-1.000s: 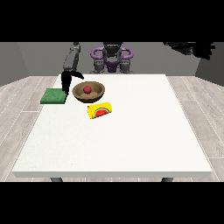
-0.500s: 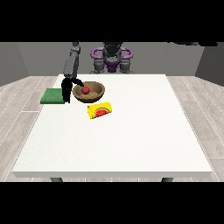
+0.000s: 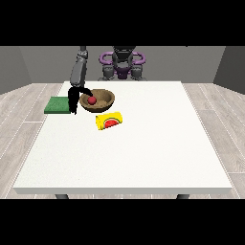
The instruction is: Pick the cup and pour the ball into the bowl, then pick the bowl and place it on the pad
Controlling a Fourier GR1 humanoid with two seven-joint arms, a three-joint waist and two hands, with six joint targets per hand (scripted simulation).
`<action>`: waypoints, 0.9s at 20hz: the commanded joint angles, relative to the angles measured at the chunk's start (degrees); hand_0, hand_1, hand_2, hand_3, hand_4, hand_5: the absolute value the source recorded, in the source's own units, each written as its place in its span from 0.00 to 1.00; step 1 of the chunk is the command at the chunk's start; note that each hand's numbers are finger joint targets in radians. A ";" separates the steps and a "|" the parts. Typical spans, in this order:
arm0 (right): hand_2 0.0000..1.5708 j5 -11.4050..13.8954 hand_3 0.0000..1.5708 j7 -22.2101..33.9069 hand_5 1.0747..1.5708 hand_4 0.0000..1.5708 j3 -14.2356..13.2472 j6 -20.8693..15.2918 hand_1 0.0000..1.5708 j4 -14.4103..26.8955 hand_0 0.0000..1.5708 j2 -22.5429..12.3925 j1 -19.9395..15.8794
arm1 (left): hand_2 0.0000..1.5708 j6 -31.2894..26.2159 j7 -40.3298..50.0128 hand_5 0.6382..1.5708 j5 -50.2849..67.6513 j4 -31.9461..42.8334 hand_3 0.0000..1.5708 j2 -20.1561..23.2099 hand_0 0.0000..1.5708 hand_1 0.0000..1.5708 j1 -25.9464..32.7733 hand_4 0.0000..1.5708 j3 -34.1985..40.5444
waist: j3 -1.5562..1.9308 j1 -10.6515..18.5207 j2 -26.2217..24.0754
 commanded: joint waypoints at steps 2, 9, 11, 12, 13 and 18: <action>0.00 0.40 0.00 -1.53 0.99 0.19 -0.81 -1.65 0.00 5.65 0.00 0.58 -1.48 | 0.00 -1.21 1.66 0.96 1.41 -1.29 0.00 1.36 0.00 0.00 -0.77 0.00 0.29 | 1.40 2.27 2.48; 0.00 4.27 0.00 2.75 1.00 0.28 3.24 -11.00 0.00 4.92 0.00 6.18 -6.50 | 0.00 -1.03 3.93 0.96 1.36 0.64 0.00 1.36 0.00 0.00 -3.59 0.00 -1.09 | 1.34 2.96 1.18; 0.00 4.73 0.00 3.09 1.00 0.27 3.43 -12.91 0.00 4.83 0.00 6.76 -8.66 | 0.00 -1.80 2.46 0.97 1.67 1.27 0.00 2.47 0.00 0.00 -4.59 0.00 -0.24 | 1.34 3.32 3.26; 0.00 5.24 0.00 1.85 1.00 0.26 3.54 -12.44 0.00 6.30 0.00 6.68 -7.58 | 0.00 -0.53 2.62 0.96 1.72 0.06 0.00 1.28 0.00 0.00 -4.39 0.00 -0.49 | 1.37 3.54 3.56; 0.00 5.07 0.00 2.20 0.99 0.27 2.88 -12.22 0.00 7.24 0.00 6.05 -4.81 | 0.00 -1.81 3.95 0.96 1.87 -0.01 0.00 3.03 0.00 0.00 -3.32 0.00 -0.28 | 1.36 4.00 1.10; 1.00 10.12 1.00 6.46 0.67 0.74 4.72 -16.83 1.00 7.05 1.00 2.86 -0.95 | 0.00 -3.50 3.71 0.97 3.51 2.11 0.00 3.90 0.00 0.00 -2.99 0.00 1.30 | 1.26 3.60 0.92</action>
